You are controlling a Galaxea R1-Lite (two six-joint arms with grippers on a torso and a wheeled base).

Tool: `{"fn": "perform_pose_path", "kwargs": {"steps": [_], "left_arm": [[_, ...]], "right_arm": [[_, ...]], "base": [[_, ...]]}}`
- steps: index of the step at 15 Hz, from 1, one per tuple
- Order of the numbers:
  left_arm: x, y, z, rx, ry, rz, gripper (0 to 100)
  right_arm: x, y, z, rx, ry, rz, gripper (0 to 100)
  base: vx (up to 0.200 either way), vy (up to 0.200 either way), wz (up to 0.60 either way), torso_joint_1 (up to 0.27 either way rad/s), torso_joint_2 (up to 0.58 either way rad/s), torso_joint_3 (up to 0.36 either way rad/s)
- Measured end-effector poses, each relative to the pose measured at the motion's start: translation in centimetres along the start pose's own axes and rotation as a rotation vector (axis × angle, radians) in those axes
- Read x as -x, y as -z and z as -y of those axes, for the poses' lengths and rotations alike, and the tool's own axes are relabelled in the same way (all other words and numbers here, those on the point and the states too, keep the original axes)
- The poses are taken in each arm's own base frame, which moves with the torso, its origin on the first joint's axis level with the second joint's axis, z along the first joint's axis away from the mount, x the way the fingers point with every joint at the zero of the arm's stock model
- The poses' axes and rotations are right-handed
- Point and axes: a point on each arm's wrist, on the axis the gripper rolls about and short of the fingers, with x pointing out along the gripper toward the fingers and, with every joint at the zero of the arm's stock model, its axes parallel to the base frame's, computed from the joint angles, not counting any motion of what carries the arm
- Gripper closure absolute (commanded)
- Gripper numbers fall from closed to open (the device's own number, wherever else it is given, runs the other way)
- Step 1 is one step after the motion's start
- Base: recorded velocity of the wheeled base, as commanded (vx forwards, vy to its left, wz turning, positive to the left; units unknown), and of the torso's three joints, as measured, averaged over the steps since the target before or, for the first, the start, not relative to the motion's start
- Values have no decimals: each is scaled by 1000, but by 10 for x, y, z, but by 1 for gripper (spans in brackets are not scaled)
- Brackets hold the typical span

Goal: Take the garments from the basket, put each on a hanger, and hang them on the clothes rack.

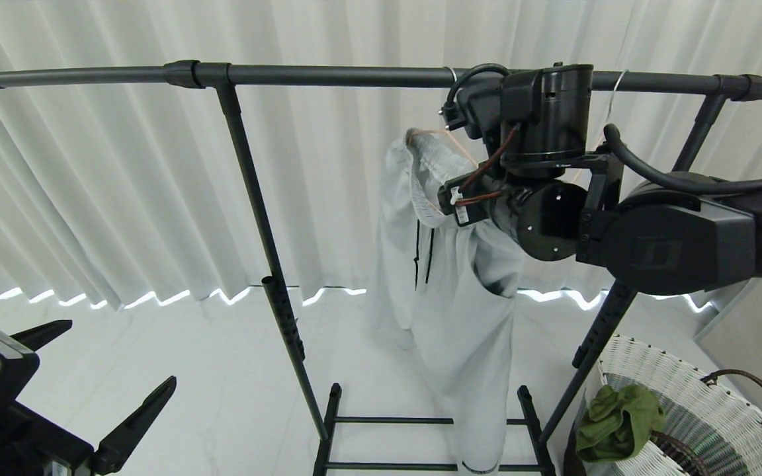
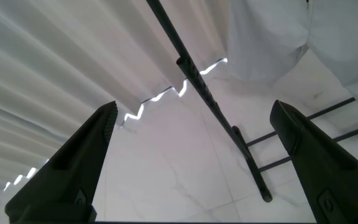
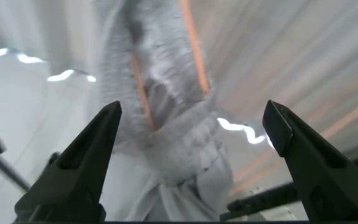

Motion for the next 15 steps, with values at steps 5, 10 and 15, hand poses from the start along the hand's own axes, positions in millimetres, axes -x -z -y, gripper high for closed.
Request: {"fn": "perform_pose_path", "kwargs": {"steps": [5,10,15], "left_arm": [[0,0,0,1,0,1,0],[0,0,0,2,-1,3,0],[0,-1,-1,1,-3,5,0]], "right_arm": [[15,10,5,26,-173,-9,0],[49,20,27,34,-394,-5,0],[84,24,57,-6,-470,77,0]], "base": [[0,0,0,0,0,0],[0,0,0,0,0,0],[0,0,0,0,0,0]]}}
